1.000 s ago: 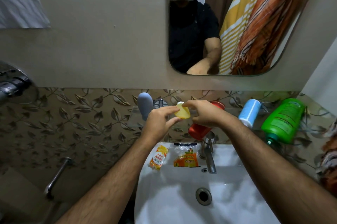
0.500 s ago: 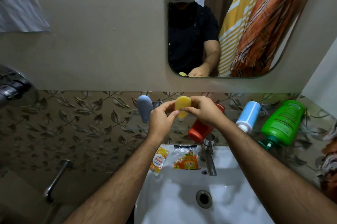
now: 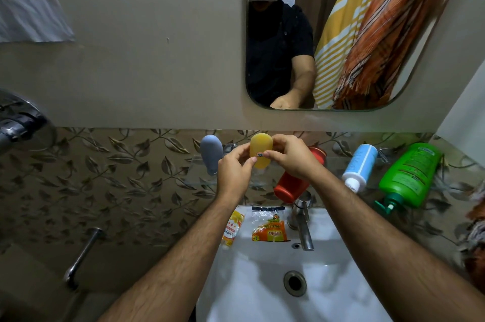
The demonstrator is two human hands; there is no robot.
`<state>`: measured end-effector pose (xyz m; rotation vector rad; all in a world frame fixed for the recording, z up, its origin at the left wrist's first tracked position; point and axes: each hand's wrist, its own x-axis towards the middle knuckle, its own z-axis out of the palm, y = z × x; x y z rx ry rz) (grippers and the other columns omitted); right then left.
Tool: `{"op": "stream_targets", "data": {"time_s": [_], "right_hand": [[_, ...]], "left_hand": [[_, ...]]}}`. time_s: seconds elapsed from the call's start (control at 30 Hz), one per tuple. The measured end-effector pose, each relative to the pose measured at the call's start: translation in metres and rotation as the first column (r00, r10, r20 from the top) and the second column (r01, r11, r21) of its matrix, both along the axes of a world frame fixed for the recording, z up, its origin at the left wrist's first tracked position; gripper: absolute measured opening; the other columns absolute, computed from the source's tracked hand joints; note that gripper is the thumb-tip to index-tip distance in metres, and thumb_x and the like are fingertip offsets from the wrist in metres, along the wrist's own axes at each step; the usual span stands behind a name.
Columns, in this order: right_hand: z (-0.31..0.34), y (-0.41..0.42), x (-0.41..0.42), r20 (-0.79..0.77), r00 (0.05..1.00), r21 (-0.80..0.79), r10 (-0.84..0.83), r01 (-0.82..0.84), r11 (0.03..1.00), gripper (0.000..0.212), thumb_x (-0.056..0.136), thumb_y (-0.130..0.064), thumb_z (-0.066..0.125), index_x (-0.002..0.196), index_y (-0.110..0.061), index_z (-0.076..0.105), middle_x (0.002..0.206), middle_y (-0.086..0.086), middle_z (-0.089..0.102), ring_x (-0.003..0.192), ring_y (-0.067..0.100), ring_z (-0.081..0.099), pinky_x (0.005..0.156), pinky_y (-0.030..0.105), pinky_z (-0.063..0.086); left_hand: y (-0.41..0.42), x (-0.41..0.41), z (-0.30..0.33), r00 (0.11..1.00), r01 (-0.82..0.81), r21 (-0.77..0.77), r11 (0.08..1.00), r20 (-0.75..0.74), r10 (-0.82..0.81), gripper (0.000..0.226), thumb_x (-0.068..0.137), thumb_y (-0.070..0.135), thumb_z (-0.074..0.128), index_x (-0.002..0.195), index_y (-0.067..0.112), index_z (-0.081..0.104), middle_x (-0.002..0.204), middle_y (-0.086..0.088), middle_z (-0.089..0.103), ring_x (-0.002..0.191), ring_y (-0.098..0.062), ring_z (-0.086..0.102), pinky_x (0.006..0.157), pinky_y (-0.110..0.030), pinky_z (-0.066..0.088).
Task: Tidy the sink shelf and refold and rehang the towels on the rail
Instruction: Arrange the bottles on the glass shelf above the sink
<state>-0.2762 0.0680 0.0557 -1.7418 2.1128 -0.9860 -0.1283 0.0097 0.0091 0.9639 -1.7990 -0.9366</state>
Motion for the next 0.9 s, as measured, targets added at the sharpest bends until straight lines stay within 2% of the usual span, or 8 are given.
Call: {"op": "stream_targets", "data": {"time_s": [0.13,0.23,0.3,0.4,0.5,0.63,0.73,0.9], "right_hand": [[0.003,0.004,0.002,0.002,1.0,0.001,0.011,-0.011,1.0,0.032,0.09,-0.022,0.069,0.121,-0.013,0.066,0.111,0.003,0.073,0.101,0.013,0.067,0.092,0.034,0.054],[0.004,0.016,-0.002,-0.032,0.997,-0.083,-0.075,0.072,0.994,0.03,0.092,-0.014,0.064,0.122,-0.014,0.066,0.115,0.002,0.072,0.102,0.01,0.065,0.088,0.021,0.047],[0.005,0.029,-0.008,-0.108,0.985,-0.117,-0.134,0.122,0.986,0.03,0.092,-0.008,0.06,0.121,-0.016,0.067,0.118,0.002,0.07,0.104,0.012,0.063,0.088,0.023,0.046],[0.002,0.047,-0.022,-0.33,0.935,0.003,-0.128,0.137,0.991,0.035,0.087,-0.006,0.063,0.121,-0.017,0.066,0.124,0.003,0.066,0.112,0.021,0.06,0.094,0.034,0.046],[-0.006,0.056,-0.027,-0.474,0.88,0.21,0.013,0.099,0.973,0.054,0.077,-0.012,0.077,0.127,-0.023,0.059,0.134,0.001,0.058,0.123,0.022,0.052,0.104,0.041,0.045],[-0.018,0.065,-0.022,-0.44,0.897,0.284,0.05,0.086,0.955,0.073,0.079,-0.013,0.077,0.143,-0.025,0.043,0.153,0.002,0.038,0.142,0.023,0.032,0.115,0.043,0.029],[-0.02,0.069,-0.021,-0.437,0.898,0.258,0.044,0.078,0.963,0.075,0.08,-0.018,0.077,0.145,-0.025,0.04,0.156,0.003,0.032,0.144,0.024,0.028,0.116,0.044,0.028],[-0.018,0.075,-0.03,-0.358,0.932,0.213,0.053,0.027,0.977,0.077,0.079,-0.019,0.078,0.146,-0.023,0.041,0.156,0.003,0.034,0.143,0.023,0.032,0.117,0.042,0.028]], "left_hand": [[0.009,0.003,-0.002,0.998,-0.057,-0.036,0.998,0.005,0.058,0.049,0.092,0.013,0.064,0.14,0.014,0.051,0.127,-0.004,0.065,0.119,-0.012,0.059,0.097,-0.024,0.048],[0.024,0.009,-0.008,0.994,-0.098,-0.158,0.983,-0.071,0.088,0.041,0.092,0.007,0.062,0.133,0.012,0.058,0.127,-0.004,0.064,0.117,-0.01,0.059,0.099,-0.024,0.049],[0.031,0.014,-0.015,0.997,-0.056,-0.267,0.962,-0.063,0.041,0.036,0.09,0.002,0.062,0.125,0.011,0.064,0.122,-0.003,0.067,0.111,-0.007,0.061,0.097,-0.025,0.052],[0.037,0.014,-0.028,0.989,0.113,-0.382,0.917,0.136,-0.066,0.042,0.085,-0.005,0.065,0.123,0.011,0.066,0.123,-0.004,0.067,0.114,-0.014,0.061,0.101,-0.031,0.049],[0.042,0.006,-0.036,0.929,0.281,-0.42,0.863,0.346,-0.134,0.055,0.08,-0.004,0.07,0.131,0.013,0.061,0.129,-0.005,0.064,0.117,-0.024,0.058,0.101,-0.037,0.047],[0.044,-0.004,-0.035,0.893,0.344,-0.45,0.824,0.427,-0.139,0.064,0.072,0.005,0.079,0.133,0.011,0.058,0.127,-0.006,0.065,0.104,-0.028,0.059,0.09,-0.041,0.051],[0.043,-0.007,-0.037,0.903,0.334,-0.472,0.816,0.407,-0.135,0.067,0.069,0.01,0.084,0.131,0.012,0.059,0.125,-0.005,0.067,0.101,-0.027,0.06,0.085,-0.044,0.053],[0.046,-0.009,-0.03,0.936,0.297,-0.463,0.835,0.312,-0.16,0.066,0.069,0.009,0.084,0.13,0.012,0.061,0.125,-0.005,0.067,0.11,-0.024,0.059,0.095,-0.033,0.046]]}}
